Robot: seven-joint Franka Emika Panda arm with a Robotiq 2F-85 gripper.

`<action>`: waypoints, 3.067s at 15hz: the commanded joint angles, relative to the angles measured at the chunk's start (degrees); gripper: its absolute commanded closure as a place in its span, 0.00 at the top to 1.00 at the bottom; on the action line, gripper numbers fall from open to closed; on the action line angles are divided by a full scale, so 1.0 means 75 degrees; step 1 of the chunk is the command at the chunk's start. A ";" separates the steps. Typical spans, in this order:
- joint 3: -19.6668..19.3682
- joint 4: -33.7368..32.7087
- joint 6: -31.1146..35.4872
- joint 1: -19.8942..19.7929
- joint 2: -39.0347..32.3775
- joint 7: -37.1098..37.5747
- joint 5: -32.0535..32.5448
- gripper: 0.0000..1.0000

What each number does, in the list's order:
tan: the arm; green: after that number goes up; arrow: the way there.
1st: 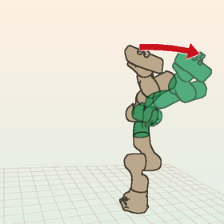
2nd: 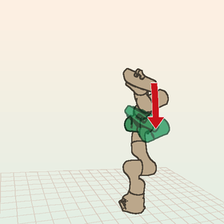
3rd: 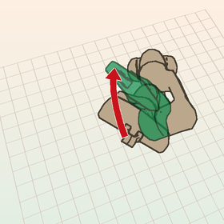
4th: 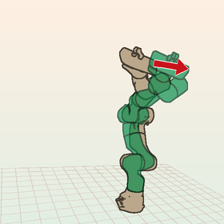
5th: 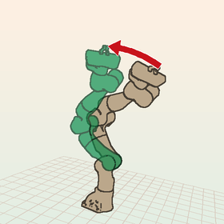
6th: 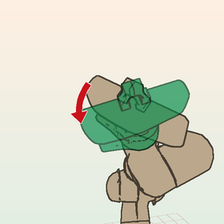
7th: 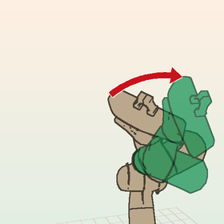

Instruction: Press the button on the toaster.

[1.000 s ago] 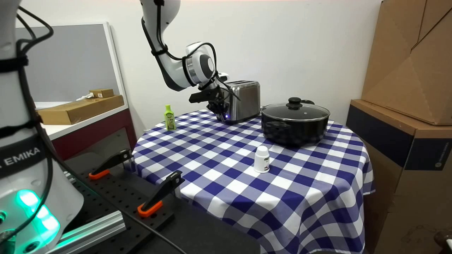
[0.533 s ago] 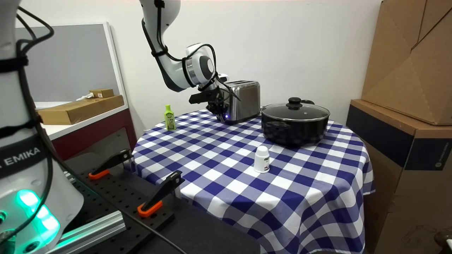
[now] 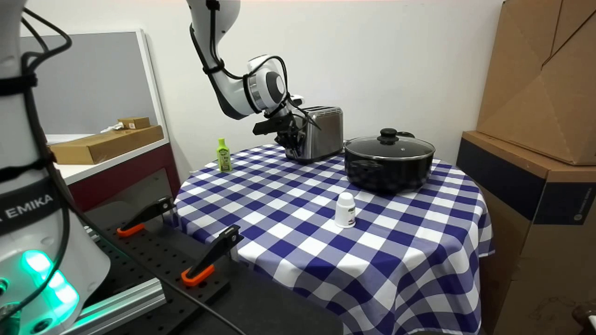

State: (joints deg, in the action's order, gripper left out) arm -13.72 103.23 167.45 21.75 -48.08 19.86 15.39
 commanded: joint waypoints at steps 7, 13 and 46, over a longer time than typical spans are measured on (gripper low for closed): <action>-0.0548 -0.0369 0.0105 0.0572 -0.0404 0.0059 -0.0132 0.00; -0.0229 -0.0396 -0.0010 0.0357 -0.0298 -0.0225 -0.0179 0.00; 0.1894 -0.0214 -0.1882 -0.1807 0.0386 -0.2373 -0.0794 0.00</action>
State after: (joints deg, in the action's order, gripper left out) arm 0.24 102.62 157.57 9.19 -45.84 3.97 11.21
